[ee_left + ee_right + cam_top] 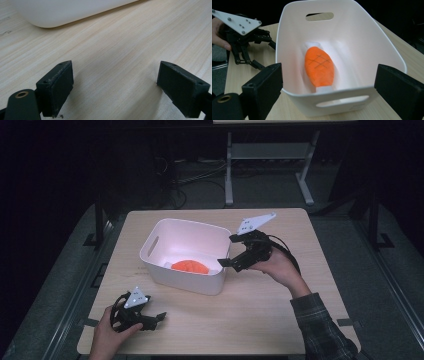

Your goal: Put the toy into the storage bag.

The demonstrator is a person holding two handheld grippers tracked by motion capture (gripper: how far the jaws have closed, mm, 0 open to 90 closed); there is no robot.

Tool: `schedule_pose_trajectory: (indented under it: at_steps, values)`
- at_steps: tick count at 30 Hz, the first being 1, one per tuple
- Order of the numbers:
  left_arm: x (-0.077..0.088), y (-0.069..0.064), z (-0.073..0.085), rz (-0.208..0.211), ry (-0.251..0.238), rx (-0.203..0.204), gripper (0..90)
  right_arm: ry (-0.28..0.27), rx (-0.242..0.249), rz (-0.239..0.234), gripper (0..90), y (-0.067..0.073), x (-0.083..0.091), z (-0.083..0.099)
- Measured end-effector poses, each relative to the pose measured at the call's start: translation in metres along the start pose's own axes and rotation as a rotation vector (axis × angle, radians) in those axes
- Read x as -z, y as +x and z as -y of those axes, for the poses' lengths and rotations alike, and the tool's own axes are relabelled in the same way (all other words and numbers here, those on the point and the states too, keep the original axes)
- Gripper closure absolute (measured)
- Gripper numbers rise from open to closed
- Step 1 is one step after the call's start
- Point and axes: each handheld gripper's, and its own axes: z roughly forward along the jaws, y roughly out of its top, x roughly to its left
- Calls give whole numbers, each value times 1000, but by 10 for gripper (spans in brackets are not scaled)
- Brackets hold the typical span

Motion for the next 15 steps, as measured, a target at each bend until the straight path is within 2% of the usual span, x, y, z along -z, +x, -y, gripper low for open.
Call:
schedule_pose_trajectory:
  at_steps: [6,15]
  values:
    - [0,0,0,1,1,-1,128,-12,-22,33,57,-1,10,12]
    - [0,0,0,0,0,0,128,-27,-61,99,57,1,27,40]
